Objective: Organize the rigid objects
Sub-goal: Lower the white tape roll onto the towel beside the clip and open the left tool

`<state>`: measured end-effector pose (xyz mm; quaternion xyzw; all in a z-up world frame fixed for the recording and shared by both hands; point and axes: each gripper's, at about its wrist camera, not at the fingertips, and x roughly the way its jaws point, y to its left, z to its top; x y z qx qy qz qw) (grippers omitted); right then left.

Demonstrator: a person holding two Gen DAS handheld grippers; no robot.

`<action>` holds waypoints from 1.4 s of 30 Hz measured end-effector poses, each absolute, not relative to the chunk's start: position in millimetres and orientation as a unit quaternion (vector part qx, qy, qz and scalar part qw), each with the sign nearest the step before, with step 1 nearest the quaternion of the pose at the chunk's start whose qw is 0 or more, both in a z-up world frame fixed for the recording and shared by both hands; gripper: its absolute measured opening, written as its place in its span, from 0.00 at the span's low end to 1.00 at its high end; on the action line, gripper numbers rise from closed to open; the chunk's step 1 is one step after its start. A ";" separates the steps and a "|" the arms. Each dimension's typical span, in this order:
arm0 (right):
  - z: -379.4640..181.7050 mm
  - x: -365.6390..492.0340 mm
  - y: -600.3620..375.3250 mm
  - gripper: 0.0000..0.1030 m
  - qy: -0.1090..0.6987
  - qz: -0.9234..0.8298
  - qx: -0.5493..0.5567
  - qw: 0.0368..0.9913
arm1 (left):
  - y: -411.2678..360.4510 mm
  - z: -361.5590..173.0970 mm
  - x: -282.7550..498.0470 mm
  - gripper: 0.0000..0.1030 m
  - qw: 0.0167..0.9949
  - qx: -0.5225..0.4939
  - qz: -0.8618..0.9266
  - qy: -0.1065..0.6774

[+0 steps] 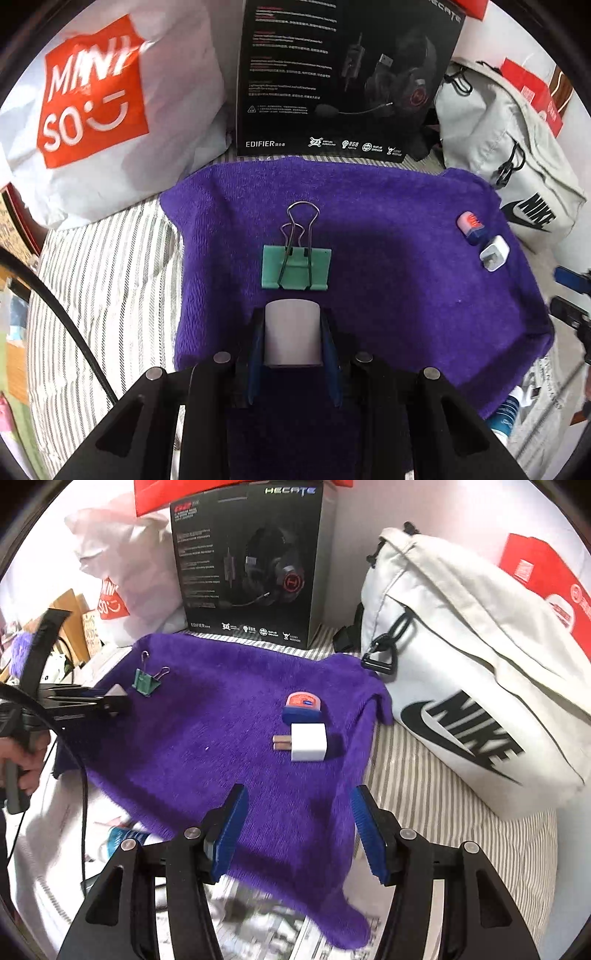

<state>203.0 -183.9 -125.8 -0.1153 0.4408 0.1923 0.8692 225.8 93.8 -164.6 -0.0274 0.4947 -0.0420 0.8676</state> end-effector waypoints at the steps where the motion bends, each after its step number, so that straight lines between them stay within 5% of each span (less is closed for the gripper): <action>1: -123.4 200.4 -185.5 0.56 0.438 0.191 -0.110 0.872 | 91.7 -165.4 227.5 0.26 0.868 -0.019 -0.038 0.495; 15: -115.6 174.5 -200.5 0.57 0.446 0.180 -0.071 0.874 | 80.0 -168.9 234.3 0.28 0.866 0.012 -0.031 0.498; 21: -113.8 162.6 -207.2 0.57 0.443 0.173 -0.073 0.877 | 70.4 -169.9 229.4 0.46 0.858 0.021 -0.039 0.512; 42: -123.3 110.5 -232.9 0.59 0.456 0.172 -0.049 0.872 | 26.5 -128.7 105.1 0.46 0.866 0.006 -0.104 0.489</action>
